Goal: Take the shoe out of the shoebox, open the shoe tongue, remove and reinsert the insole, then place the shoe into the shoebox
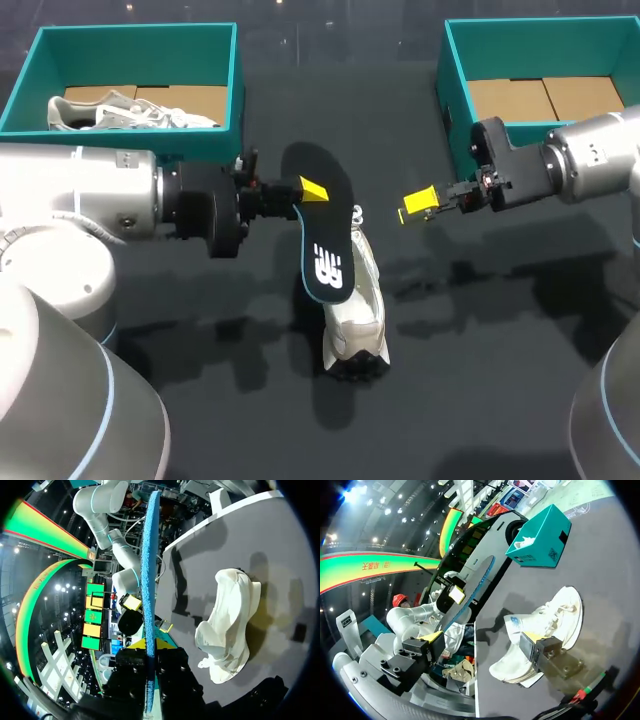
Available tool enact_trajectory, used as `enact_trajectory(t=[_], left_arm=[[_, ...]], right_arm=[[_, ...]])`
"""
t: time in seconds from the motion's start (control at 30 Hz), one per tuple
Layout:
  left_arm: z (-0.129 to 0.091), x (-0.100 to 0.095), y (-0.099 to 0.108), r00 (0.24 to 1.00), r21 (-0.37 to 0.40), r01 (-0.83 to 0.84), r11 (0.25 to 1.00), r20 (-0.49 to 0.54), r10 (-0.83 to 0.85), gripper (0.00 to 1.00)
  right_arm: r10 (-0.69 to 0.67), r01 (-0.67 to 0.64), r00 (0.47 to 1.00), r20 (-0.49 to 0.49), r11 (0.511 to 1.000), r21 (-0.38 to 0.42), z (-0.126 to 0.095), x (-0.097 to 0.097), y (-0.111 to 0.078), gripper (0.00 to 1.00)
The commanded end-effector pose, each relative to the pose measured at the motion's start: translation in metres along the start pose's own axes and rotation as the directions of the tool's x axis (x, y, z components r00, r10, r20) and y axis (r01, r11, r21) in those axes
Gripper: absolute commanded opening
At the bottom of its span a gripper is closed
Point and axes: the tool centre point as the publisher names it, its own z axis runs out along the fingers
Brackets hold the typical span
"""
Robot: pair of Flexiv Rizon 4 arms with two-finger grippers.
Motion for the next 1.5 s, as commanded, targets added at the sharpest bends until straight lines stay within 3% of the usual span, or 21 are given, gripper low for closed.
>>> enact_trajectory(t=[0.03,0.17,0.37,0.5,0.63,0.77,1.4,1.43,1.5], left_arm=[[-0.003,0.0,-0.001,1.0,0.0,-0.001,1.0,-0.001,0.001,0.0],[0.001,0.012,-0.03,0.999,0.046,0.05,0.998,-0.019,-0.049,0.0],[-0.012,0.013,-0.052,0.992,0.107,0.129,0.986,-0.026,-0.127,0.0],[-0.024,0.013,-0.063,0.981,0.123,0.193,0.973,-0.023,-0.191,0.0],[-0.03,0.02,-0.076,0.96,0.14,0.279,0.95,-0.044,-0.275,0.0],[-0.029,0.023,-0.098,0.92,0.199,0.391,0.899,-0.063,-0.386,0.0],[-0.029,0.023,-0.098,0.92,0.199,0.391,0.899,-0.063,-0.386,0.0],[-0.027,0.024,-0.103,0.918,0.203,0.394,0.896,-0.049,-0.393,0.0],[-0.025,0.022,-0.112,0.907,0.213,0.413,0.886,-0.008,-0.421,0.0]], right_arm=[[0.004,-0.004,1.0,-0.004,1.0,0.026,0.0,-0.003,0.005,1.0],[-0.155,0.154,0.988,0.002,0.981,0.116,0.001,-0.002,-0.003,1.0],[-0.347,0.327,0.935,0.076,0.924,0.198,-0.001,-0.004,-0.028,1.0],[-0.388,0.353,0.912,0.132,0.908,0.227,-0.002,-0.011,-0.04,1.0],[-0.384,0.318,0.906,0.178,0.895,0.312,0.006,-0.019,-0.044,1.0],[-0.396,0.323,0.907,0.143,0.873,0.365,0.007,-0.028,-0.05,1.0],[-0.396,0.323,0.907,0.143,0.873,0.365,0.007,-0.028,-0.05,1.0],[-0.421,0.331,0.892,0.163,0.856,0.396,0.005,-0.027,-0.051,1.0],[-0.544,0.409,0.813,0.206,0.786,0.463,-0.004,-0.021,-0.055,1.0]])
